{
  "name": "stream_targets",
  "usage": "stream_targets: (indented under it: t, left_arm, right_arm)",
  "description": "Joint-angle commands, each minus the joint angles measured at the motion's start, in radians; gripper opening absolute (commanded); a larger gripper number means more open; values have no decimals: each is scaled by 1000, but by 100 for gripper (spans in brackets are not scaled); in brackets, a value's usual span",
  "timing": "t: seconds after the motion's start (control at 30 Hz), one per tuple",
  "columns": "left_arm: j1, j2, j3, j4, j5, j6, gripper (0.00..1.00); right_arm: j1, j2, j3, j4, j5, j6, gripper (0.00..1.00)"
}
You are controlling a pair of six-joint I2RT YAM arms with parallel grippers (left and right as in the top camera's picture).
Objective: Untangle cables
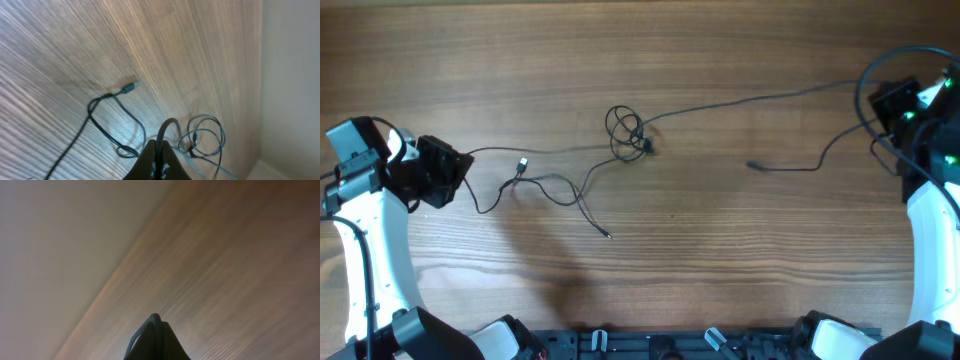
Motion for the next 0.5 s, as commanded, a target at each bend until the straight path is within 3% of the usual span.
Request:
stream_targets:
  t: [0.0,0.13,0.27,0.33,0.4,0.47]
  left_arm:
    - [7,-14,-1,-13,-142,-26,4]
    - [7,-14,-1,-31,-246,-185,4]
    - [-8,-14,-1,-30,-241,-309,4]
    - [-35,-14,-1,-30,-238,-308,4]
    - [-76,-14,-1,-29,-239,-308,4]
    - [-134,-14,-1,-19,-243,-307,4]
  right_arm:
    - [-14,-45,66,-91,313,144,5]
    - [-74,-80,70,-211,381,272,5]
    - [-84,-77,69,-259,183,260,5]
    - [-63,-77,69,-236,32,158,5]
    - [-4,-77,69,-167,-129,-49,5]
    - [92,-77,69,-132,-164,-188,5]
